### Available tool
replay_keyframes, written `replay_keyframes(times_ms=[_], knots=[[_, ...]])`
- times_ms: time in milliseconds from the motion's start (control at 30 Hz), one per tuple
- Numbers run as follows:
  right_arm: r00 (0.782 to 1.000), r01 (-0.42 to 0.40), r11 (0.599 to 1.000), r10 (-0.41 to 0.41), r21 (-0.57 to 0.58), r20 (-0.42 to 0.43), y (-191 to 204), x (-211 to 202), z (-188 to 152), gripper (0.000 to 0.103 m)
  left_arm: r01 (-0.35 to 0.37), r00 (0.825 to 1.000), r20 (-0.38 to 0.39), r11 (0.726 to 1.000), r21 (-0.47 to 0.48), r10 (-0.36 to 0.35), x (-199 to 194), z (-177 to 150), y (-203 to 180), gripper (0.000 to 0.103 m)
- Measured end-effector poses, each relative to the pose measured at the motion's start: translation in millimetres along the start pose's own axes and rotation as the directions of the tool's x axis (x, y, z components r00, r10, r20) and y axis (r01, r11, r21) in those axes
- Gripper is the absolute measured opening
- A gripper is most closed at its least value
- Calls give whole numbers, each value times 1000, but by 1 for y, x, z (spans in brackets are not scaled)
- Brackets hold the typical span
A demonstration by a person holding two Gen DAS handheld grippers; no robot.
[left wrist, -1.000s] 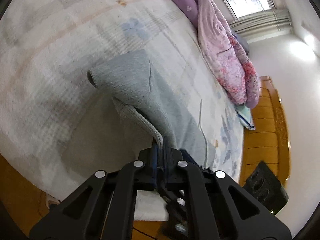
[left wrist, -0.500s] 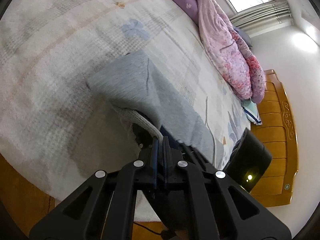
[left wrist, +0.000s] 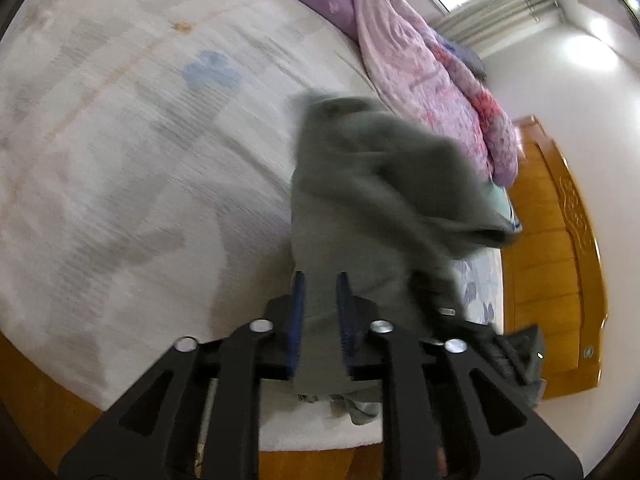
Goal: Fold large clothes
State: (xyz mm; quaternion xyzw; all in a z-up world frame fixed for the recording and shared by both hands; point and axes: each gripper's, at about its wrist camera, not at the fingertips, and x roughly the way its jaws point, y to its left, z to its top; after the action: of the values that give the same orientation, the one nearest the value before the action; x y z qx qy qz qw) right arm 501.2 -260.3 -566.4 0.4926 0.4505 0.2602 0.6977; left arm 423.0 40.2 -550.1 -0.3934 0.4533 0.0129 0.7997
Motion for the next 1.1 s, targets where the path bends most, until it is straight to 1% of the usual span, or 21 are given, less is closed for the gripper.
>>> replay_keyframes(times_ms=[33,100,167,200,233,267,333,400,433,467,533,567,600,667,733,833,867,900,933,967,1100], knots=[[998,-20,998,16,64,60,-13,-22,6,20,-2,1000,-18,1000,12,2,8,-4,-6,29],[992,-37,991,21,129,126,-29,-49,13,16,3,999,-45,1000,25,-2,20,-12,-15,34],[980,-15,982,-23,189,197,-53,-78,19,12,0,997,-80,999,36,3,35,-22,-24,54],[971,-2,973,-54,230,234,-68,-94,20,8,-2,996,-91,999,41,5,42,-27,-28,58],[965,14,966,-81,259,251,-80,-104,21,8,-12,994,-104,999,49,17,52,-33,-32,64],[960,41,959,-116,281,256,-90,-110,22,7,-21,993,-114,998,54,27,58,-37,-34,69],[950,140,940,-216,311,225,-113,-118,25,4,-31,987,-155,997,66,41,77,-49,-38,72],[950,156,932,-232,327,207,-126,-119,25,4,-34,981,-189,997,76,48,91,-57,-40,73],[957,149,934,-219,324,191,-129,-117,26,4,-29,974,-220,997,77,45,102,-63,-39,77],[965,116,939,-184,324,187,-128,-116,27,5,-44,968,-243,996,81,63,110,-67,-37,77],[974,60,945,-126,321,189,-118,-117,32,9,-57,959,-271,994,91,80,120,-73,-33,77],[975,64,950,-125,306,184,-115,-116,34,16,-67,960,-266,993,92,89,122,-74,-31,77],[976,86,958,-135,273,169,-108,-114,40,31,-68,961,-263,993,91,90,123,-75,-32,77],[975,116,967,-154,226,161,-99,-112,52,50,-65,962,-259,994,86,85,123,-76,-32,77],[974,136,972,-166,192,154,-93,-104,62,51,-69,962,-258,994,88,90,122,-78,-32,78],[967,234,955,-249,181,64,-98,-79,75,52,-76,962,-256,993,93,98,120,-81,-37,78],[968,234,956,-247,175,53,-98,-74,75,50,-78,962,-255,993,91,99,120,-81,-39,78],[968,239,958,-248,156,36,-97,-68,77,34,-80,962,-254,993,88,100,120,-81,-40,78],[961,270,957,-274,103,29,-91,-64,80,22,-81,963,-251,993,82,99,119,-80,-42,79],[960,277,960,-278,48,28,-82,-62,81,14,-80,963,-251,994,75,96,119,-78,-42,79],[972,227,972,-222,-61,76,-53,-83,77,11,-60,972,-223,997,45,68,107,-75,-41,79]])
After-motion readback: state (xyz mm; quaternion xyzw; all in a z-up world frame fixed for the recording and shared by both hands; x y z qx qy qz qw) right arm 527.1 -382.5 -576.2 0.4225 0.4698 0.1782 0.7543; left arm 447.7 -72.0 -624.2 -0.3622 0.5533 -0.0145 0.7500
